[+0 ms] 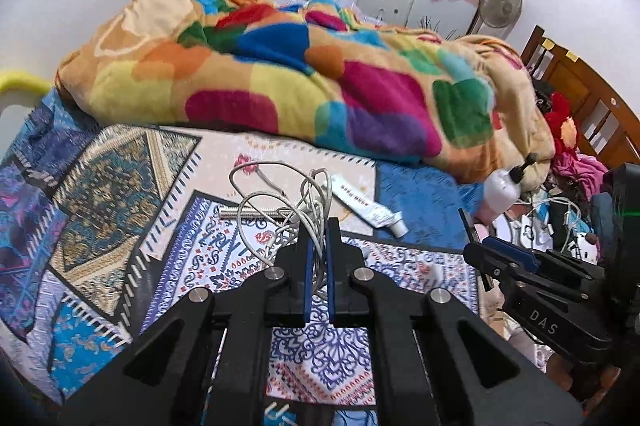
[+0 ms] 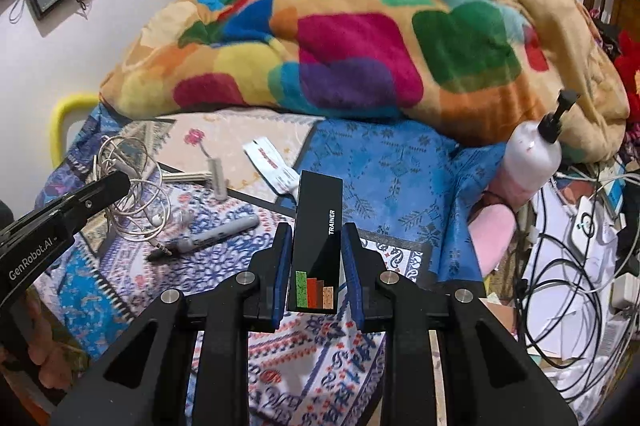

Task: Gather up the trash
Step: 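Carry the cable and black box in both tools over the white bucket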

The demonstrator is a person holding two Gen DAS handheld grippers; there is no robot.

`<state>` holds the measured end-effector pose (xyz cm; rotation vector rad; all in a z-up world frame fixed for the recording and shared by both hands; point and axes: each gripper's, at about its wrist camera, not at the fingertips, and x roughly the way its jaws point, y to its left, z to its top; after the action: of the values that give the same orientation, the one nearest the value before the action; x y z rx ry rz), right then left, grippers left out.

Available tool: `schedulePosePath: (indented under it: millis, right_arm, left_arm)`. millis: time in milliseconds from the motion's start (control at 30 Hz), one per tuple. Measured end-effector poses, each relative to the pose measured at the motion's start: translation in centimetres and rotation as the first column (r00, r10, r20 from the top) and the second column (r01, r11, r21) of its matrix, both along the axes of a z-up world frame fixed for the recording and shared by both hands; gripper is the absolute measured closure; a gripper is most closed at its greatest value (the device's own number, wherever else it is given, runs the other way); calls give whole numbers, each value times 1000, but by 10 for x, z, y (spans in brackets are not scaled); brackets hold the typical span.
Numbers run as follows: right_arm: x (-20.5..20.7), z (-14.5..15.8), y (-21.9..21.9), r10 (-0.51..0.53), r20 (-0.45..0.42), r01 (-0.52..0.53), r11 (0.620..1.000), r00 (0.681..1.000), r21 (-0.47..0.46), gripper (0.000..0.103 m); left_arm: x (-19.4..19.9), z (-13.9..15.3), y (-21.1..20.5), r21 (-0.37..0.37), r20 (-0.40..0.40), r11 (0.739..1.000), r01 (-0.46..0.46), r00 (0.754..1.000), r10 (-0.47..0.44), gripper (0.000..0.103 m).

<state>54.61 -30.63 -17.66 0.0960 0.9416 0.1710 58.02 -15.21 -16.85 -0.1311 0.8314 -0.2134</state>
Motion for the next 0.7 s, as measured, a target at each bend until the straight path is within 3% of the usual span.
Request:
schedulePosePath:
  millis: [333,700]
  right_arm:
    - [-38,58,15,32,86,-33,999,996,11,80]
    - [-89,97,46,87,137,-91,996,987,22,80]
  left_arm:
    - [-51,57,18,5,54,1000,-31,998,31,99]
    - [-128,98,64,17,100,994,-112,989,110,99]
